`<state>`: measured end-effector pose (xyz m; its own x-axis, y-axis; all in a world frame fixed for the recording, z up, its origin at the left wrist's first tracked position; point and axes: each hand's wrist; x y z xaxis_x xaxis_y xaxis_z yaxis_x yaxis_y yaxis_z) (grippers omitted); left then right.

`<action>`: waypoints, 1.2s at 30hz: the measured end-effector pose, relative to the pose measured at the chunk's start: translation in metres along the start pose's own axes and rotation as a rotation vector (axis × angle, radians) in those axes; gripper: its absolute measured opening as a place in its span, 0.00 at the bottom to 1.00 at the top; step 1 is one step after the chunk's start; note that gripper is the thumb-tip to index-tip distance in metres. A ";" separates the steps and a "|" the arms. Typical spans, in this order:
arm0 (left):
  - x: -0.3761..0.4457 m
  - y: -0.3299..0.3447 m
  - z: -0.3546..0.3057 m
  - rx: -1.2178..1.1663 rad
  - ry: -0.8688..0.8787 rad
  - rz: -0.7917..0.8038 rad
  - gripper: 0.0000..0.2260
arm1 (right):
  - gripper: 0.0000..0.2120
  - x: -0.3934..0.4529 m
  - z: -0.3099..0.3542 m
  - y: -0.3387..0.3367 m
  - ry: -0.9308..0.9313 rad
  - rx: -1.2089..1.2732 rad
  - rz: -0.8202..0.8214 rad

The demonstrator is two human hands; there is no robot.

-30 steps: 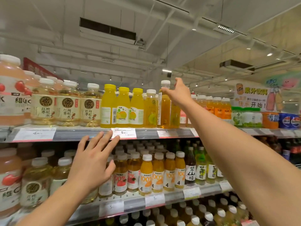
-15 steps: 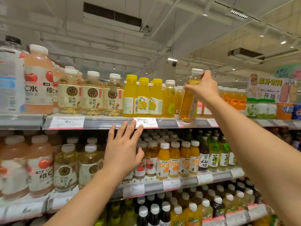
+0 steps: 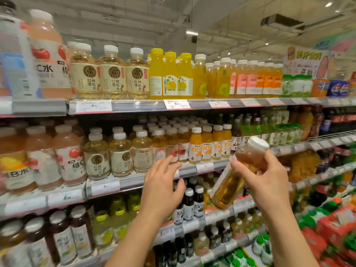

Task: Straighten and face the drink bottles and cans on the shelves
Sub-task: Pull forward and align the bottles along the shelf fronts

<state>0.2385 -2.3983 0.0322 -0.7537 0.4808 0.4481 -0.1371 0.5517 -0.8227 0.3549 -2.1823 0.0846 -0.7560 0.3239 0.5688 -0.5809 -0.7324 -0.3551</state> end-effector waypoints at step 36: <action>-0.319 -0.098 0.188 0.079 -0.846 0.163 0.23 | 0.33 -0.196 0.029 0.266 -0.067 0.046 0.978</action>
<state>0.3713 -2.7342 -0.0958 -0.9886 -0.1365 -0.0633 -0.0060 0.4562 -0.8898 0.3572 -2.4583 -0.0996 -0.8778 -0.4722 0.0805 0.3063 -0.6824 -0.6637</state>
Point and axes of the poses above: each hand's wrist, its own x-axis towards the middle knuckle, its own y-axis out of the palm, z = x × y, and after that the axes turned 14 degrees about z, right-handed
